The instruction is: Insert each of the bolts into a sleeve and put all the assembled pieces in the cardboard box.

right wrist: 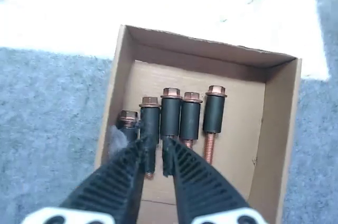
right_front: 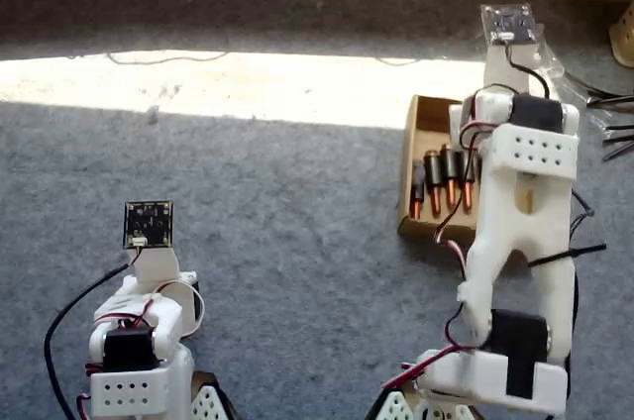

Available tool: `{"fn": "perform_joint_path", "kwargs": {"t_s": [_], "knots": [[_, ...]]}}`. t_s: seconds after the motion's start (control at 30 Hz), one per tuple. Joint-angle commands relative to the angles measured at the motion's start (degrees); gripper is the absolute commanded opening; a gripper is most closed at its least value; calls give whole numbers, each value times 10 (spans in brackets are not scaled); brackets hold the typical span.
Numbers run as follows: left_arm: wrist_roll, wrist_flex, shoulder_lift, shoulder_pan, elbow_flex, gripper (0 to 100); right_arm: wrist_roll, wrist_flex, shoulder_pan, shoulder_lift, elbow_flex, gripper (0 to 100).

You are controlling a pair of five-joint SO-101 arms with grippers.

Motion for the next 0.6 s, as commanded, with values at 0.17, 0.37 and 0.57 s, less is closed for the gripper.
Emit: {"fn": "perform_joint_path", "kwargs": {"t_s": [0.17, 0.37, 0.57], "knots": [[-1, 4, -8, -7, 13, 5, 2, 31, -47, -238, 70, 5], [-1, 4, -8, -8, 13, 5, 2, 31, -53, -365, 183, 5], [-1, 4, -8, -8, 13, 5, 2, 10, -53, -465, 308, 5]]}}
